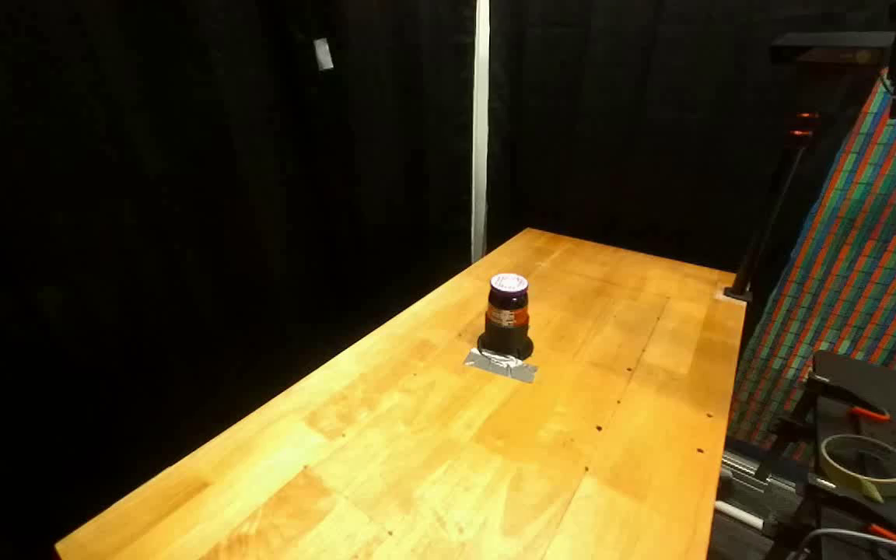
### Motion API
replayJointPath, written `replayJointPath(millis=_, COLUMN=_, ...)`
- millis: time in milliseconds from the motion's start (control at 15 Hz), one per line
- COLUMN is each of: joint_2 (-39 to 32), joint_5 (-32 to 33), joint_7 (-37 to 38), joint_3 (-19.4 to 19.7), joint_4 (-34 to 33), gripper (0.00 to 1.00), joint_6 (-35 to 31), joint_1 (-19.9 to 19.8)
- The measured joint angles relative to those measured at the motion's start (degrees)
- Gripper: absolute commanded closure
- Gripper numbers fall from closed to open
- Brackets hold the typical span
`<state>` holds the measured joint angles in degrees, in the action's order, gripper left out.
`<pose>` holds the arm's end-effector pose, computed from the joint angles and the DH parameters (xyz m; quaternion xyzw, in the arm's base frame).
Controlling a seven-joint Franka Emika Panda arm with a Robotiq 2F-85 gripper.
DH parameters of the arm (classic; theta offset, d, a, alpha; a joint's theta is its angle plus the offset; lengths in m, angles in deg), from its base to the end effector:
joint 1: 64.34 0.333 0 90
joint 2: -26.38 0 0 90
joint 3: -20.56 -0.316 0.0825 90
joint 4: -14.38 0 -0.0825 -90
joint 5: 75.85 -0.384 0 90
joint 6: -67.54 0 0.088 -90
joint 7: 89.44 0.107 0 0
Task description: Place the elastic band over the bottom of the brown cup
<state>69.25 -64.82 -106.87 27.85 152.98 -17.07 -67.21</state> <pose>0.2937 -0.0829 0.5407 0.9901 0.0844 -0.1077 0.0301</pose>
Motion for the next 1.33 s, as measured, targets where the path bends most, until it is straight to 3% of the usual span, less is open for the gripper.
replayJointPath(millis=467, joint_2=0.1, joint_5=0.0, joint_7=0.0, joint_3=0.0, joint_4=-0.3, gripper=0.00, joint_6=0.0, joint_1=0.2)
replayJointPath(millis=667, joint_2=-2.2, joint_5=-1.1, joint_7=1.4, joint_3=-1.5, joint_4=-0.5, gripper=0.00, joint_6=-1.7, joint_1=2.4)
replayJointPath(millis=1000, joint_2=-15.5, joint_5=-4.4, joint_7=8.5, joint_3=-8.2, joint_4=-4.0, gripper=0.00, joint_6=-11.7, joint_1=7.3)
replayJointPath(millis=1333, joint_2=-31.8, joint_5=-4.8, joint_7=16.7, joint_3=-12.8, joint_4=-10.5, gripper=0.00, joint_6=-24.6, joint_1=8.2)
